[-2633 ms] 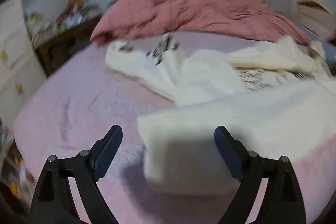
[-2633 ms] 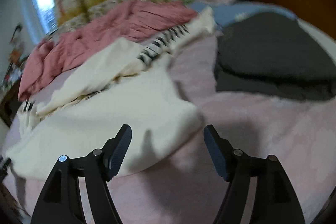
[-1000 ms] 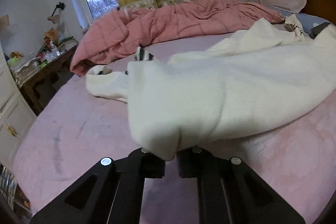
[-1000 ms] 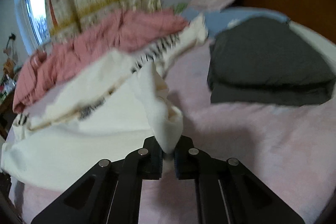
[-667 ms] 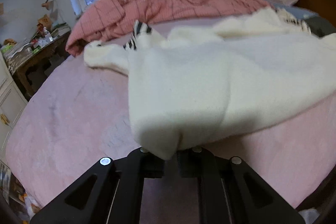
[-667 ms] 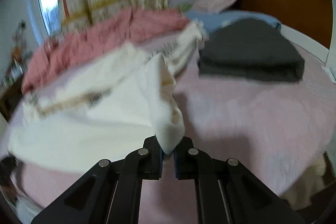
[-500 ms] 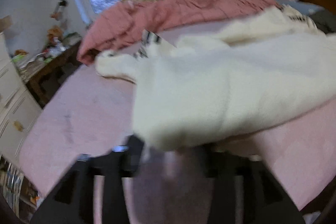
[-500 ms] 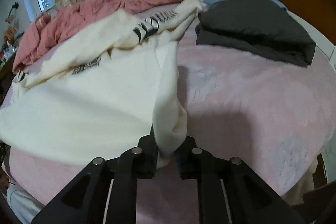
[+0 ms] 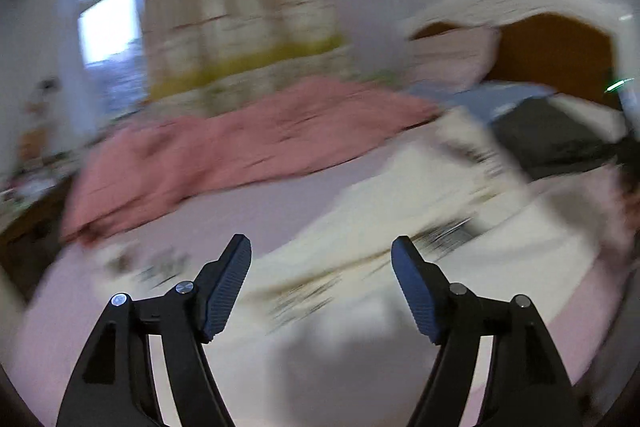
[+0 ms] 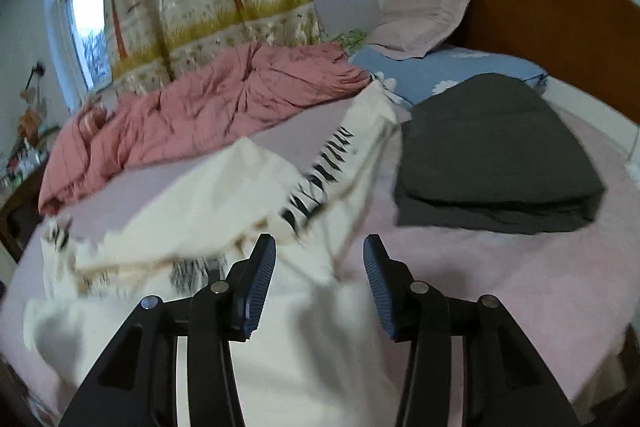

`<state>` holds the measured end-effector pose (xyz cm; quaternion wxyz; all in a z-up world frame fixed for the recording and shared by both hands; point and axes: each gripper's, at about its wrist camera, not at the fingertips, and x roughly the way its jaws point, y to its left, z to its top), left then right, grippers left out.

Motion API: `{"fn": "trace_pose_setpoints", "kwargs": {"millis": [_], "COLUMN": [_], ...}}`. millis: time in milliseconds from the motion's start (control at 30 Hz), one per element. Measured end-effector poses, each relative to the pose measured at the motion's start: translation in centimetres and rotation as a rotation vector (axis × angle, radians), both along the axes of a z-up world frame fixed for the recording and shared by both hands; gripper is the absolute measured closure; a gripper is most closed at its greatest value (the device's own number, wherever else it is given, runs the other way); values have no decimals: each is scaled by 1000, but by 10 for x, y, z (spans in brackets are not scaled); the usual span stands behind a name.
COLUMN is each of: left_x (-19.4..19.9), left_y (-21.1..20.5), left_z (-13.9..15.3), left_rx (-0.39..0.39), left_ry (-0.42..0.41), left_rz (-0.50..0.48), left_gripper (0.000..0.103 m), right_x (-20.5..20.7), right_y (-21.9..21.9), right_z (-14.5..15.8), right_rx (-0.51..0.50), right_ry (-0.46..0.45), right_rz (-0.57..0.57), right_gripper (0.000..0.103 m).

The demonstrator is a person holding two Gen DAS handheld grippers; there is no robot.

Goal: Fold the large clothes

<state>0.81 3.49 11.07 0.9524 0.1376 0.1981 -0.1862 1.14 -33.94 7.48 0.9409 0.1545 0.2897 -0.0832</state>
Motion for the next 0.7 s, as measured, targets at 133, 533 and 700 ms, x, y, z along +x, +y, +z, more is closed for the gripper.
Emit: {"fn": "trace_pose_setpoints", "kwargs": {"millis": [133, 533, 700], "left_x": [75, 180, 228], "left_y": [-88, -250, -246], "left_z": [-15, -120, -109], "left_rx": [46, 469, 457], "left_ry": [117, 313, 228], "left_rz": [-147, -307, -186], "left_gripper": [8, 11, 26], "right_x": [21, 27, 27], "right_y": [7, -39, -28], "right_z": [-32, -53, -53], "right_rx": [-20, 11, -9], "right_ry": [21, 88, 87], "right_rz": [22, -60, -26], "right_gripper": [55, 52, 52]}}
